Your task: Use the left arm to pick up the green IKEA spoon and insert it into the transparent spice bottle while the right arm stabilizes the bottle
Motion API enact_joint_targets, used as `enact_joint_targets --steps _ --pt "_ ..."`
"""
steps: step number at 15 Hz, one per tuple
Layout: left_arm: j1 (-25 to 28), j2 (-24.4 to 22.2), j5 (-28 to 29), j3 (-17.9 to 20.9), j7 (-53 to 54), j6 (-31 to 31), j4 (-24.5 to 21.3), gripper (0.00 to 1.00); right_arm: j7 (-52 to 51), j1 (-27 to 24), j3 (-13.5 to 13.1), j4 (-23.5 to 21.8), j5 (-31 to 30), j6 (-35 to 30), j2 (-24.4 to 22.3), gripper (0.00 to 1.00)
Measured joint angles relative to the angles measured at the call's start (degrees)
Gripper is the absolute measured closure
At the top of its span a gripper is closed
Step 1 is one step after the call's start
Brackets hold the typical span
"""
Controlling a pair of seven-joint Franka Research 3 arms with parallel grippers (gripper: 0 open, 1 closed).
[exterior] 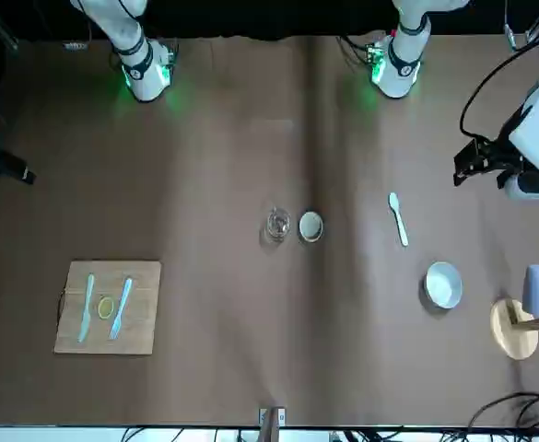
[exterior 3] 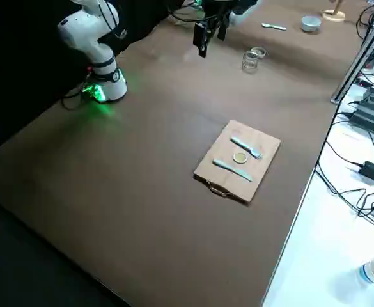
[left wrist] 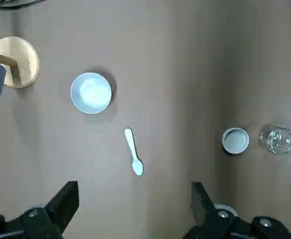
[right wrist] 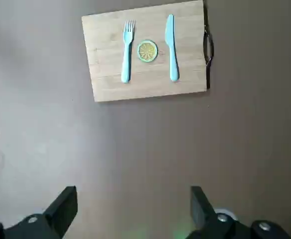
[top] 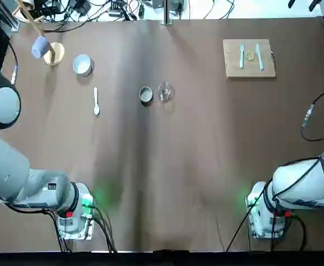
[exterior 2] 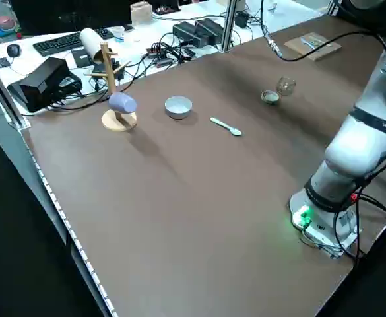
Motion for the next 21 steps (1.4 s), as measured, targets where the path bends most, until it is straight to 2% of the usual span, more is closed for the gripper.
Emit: enact_joint_targets --steps 8,11,14,21 --pt "1.1 -0.1 0.0 0.2 0.0 0.0 -0.2 0.0 0.0 0.0 0.0 0.0 0.0 0.0 0.0 0.0" --pt "1.7 0.5 0.0 0.3 0.0 0.5 -2.1 0.0 0.0 0.0 0.0 0.0 0.0 0.0 0.0 0.0" --pt "1.8 2.9 0.0 0.4 0.0 6.7 -6.2 0.0 0.0 0.0 0.0 0.0 0.0 0.0 0.0 0.0" --pt "1.8 4.1 0.0 0.4 -1.7 26.3 -24.2 0.0 0.0 0.0 0.0 0.0 0.0 0.0 0.0 0.0"
